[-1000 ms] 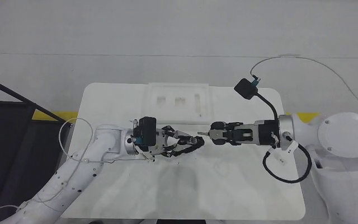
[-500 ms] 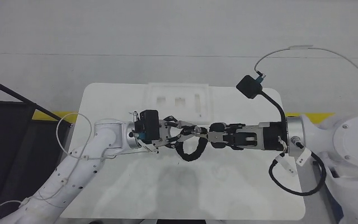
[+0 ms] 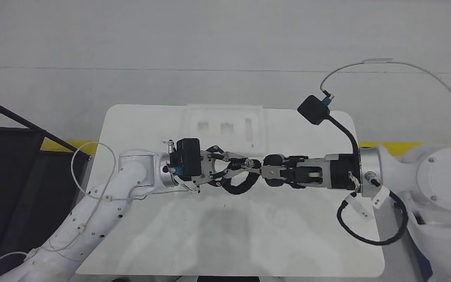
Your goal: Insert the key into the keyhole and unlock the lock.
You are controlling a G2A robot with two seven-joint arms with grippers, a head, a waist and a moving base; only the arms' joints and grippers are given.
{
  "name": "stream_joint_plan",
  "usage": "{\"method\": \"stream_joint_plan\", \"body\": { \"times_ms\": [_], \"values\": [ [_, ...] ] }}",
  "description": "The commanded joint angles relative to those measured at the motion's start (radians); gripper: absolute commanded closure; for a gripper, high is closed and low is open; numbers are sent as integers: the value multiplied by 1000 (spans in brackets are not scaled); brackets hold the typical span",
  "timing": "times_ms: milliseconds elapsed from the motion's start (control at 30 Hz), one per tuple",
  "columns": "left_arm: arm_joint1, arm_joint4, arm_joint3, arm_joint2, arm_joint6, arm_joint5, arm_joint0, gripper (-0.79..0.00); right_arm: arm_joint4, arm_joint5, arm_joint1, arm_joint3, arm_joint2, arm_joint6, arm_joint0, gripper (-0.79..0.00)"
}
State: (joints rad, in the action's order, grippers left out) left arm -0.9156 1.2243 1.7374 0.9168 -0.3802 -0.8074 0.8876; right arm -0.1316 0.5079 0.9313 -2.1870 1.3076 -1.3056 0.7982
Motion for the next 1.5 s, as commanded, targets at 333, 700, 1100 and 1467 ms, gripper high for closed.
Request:
{"method": "stream_joint_plan", "body": {
  "times_ms": [333,700,1100,1467],
  "values": [
    [-48,15,-50,-73,-19,3,-75,0,-73,35,-109,10,-16,28,-82,0],
    [-117,50,-160,-181,-56,38,-174,0,-207,83,-282,10,-121,76,-201,0],
    [-150,83,-189,-205,-73,43,-177,0,-327,122,-431,7,-280,116,-368,0],
    [-170,96,-190,-204,-86,15,-175,0,-353,108,-466,31,-378,102,-460,0]
  ]
}}
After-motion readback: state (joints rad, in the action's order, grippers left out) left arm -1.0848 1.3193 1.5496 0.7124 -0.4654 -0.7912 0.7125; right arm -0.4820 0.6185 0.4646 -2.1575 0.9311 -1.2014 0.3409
